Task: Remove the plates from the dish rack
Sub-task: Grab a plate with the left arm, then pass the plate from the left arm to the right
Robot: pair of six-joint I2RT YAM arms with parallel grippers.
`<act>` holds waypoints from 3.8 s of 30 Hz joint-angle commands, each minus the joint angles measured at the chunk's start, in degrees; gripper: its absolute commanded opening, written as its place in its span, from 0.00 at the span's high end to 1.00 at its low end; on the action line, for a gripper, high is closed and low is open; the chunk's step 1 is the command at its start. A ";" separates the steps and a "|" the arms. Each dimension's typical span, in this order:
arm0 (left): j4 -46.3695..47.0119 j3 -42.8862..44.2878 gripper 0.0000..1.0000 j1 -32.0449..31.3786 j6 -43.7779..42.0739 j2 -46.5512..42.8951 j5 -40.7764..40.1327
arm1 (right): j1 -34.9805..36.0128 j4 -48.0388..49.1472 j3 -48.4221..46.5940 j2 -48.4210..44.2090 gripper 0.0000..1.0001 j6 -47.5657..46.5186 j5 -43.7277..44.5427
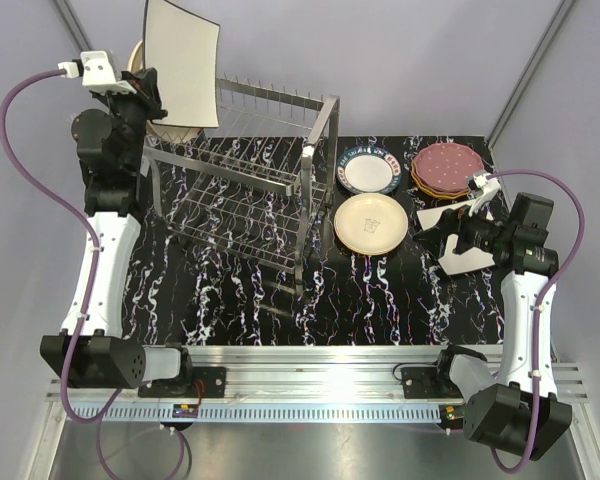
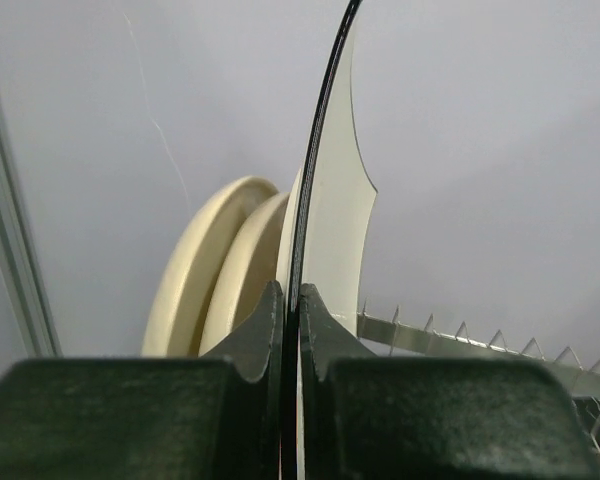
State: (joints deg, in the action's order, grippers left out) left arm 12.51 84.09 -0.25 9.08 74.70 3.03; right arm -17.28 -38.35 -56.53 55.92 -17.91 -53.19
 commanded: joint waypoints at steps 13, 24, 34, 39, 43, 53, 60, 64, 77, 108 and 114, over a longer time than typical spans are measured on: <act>17.81 8.71 1.00 0.16 8.49 -1.48 -5.04 | 0.23 1.96 0.02 0.24 0.00 -1.51 -0.69; 15.00 15.22 1.00 0.16 18.86 -0.08 -7.25 | 0.14 1.70 0.02 -0.02 0.00 -1.86 -0.60; 9.03 15.58 1.00 0.16 37.04 -1.31 -0.51 | 0.23 1.52 -0.16 -0.64 0.00 -2.22 -1.74; 10.16 12.25 1.00 0.16 48.19 -2.80 4.35 | 0.14 1.70 -1.73 -1.69 0.00 -1.69 -1.57; 12.27 10.04 1.00 0.16 53.75 -4.03 7.95 | 0.14 3.36 -3.05 -4.23 0.00 -0.29 0.45; 15.00 1.96 1.00 -4.22 66.24 -4.38 19.38 | 0.23 12.44 -14.48 3.57 0.00 27.04 -24.75; 14.56 -0.77 1.00 -14.94 62.47 -3.51 20.44 | 5.93 34.49 -18.25 5.86 0.00 55.09 -24.95; 14.56 -1.12 1.00 -20.83 60.88 -2.45 19.74 | 8.75 36.75 -19.67 6.13 0.00 61.14 -20.22; 14.12 -1.65 1.00 -27.70 57.98 0.01 17.89 | 15.86 48.45 -15.54 6.48 0.04 75.12 -10.27; 9.91 -4.99 0.21 -28.85 49.28 -2.97 14.10 | 9.13 69.70 -3.32 3.32 1.00 94.26 -7.71; 4.83 -6.84 0.16 -21.13 43.76 -9.55 18.58 | -0.72 72.28 -2.09 0.33 1.00 98.60 -11.05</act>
State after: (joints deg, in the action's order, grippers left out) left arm 18.41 76.44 -24.86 58.13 70.35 18.83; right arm -15.09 21.76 -56.47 61.60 75.33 -62.54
